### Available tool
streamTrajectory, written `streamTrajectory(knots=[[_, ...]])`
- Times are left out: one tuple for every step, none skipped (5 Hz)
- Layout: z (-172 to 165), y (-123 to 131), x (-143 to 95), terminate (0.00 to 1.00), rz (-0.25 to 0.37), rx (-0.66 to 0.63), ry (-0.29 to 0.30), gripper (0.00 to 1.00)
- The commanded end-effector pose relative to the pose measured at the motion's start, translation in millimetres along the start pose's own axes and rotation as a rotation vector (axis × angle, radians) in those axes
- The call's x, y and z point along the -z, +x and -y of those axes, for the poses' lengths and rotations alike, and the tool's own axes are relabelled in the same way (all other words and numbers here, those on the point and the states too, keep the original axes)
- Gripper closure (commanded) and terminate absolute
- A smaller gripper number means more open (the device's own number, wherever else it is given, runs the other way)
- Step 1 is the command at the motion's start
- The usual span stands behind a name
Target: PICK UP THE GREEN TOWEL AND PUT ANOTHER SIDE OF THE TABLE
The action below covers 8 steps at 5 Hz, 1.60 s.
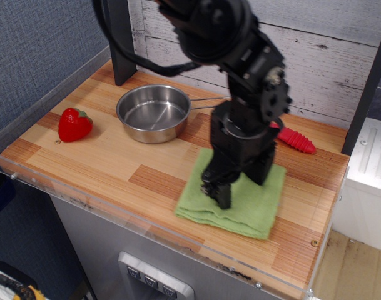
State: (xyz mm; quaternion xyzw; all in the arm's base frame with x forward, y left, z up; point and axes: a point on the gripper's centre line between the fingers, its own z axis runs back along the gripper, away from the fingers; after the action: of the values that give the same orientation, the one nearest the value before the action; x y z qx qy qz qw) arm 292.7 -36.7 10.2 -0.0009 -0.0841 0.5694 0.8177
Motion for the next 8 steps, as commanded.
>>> streamTrajectory(knots=[[-13.7,43.4,-7.0,0.0,0.039,-0.071,0.003,0.0],[-25.4,61.4,-10.3,0.0,0.063,-0.104,0.021,0.0],[-38.9,77.1,-13.5,0.0,0.087,-0.138,0.04,0.0],[-51.9,92.1,-15.5,0.0,0.105,-0.166,0.056,0.0],[-61.7,102.0,-17.5,0.0,0.12,-0.19,0.067,0.0],[-68.1,110.8,-19.1,0.0,0.132,-0.212,0.07,0.0],[-72.2,116.7,-20.5,0.0,0.139,-0.224,0.071,0.0],[-75.3,119.7,-21.1,0.0,0.142,-0.23,0.075,0.0]])
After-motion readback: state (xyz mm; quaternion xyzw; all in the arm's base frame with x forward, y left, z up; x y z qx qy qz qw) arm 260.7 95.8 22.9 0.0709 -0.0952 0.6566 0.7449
